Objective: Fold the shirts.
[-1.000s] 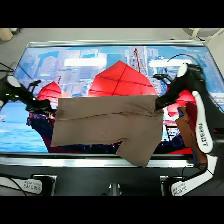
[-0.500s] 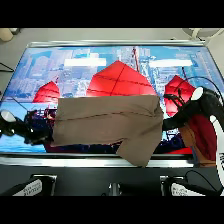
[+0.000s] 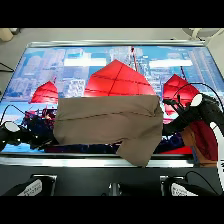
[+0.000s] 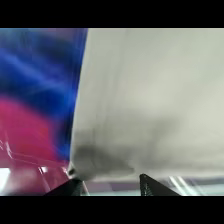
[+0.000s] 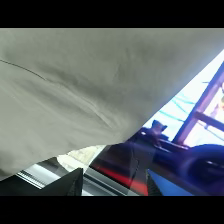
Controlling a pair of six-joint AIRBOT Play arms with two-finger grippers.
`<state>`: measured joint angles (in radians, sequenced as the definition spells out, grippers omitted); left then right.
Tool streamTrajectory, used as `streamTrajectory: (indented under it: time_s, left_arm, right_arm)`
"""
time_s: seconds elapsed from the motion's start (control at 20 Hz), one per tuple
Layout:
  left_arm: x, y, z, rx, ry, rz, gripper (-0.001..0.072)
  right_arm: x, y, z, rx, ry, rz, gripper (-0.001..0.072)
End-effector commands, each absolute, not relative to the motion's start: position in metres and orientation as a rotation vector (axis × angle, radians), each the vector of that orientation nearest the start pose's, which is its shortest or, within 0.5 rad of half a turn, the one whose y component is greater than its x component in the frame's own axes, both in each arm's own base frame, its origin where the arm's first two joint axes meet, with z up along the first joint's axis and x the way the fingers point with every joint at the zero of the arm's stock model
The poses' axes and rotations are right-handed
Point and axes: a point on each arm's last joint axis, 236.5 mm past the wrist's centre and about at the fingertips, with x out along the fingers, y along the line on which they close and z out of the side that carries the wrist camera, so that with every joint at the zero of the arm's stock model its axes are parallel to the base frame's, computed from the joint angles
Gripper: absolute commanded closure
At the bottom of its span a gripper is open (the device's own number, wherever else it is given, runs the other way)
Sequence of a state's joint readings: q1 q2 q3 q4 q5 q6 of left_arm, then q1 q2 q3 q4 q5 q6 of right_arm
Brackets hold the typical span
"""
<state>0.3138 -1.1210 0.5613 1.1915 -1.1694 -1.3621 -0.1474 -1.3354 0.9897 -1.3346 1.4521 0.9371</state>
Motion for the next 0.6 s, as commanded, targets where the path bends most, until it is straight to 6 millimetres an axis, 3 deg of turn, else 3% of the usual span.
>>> streamTrajectory:
  time_s: [0.0, 0.4, 0.5, 0.55]
  left_arm:
    - [0.233, -0.008, -0.093, -0.487, 1.545, -0.066, 0.0243]
    - [0.207, -0.024, -0.115, -0.552, 1.635, -0.080, 0.0265]
    - [0.209, -0.026, -0.114, -0.561, 1.628, -0.089, 0.0398]
    - [0.211, -0.027, -0.114, -0.569, 1.619, -0.087, 0.0402]
  right_arm:
    - [0.269, 0.015, -0.057, -0.110, 1.647, 0.578, 0.0326]
    - [0.271, 0.014, -0.057, -0.112, 1.639, 0.573, 0.0325]
    - [0.270, 0.014, -0.057, -0.111, 1.643, 0.575, 0.0312]
    - [0.270, 0.014, -0.057, -0.110, 1.644, 0.575, 0.0264]
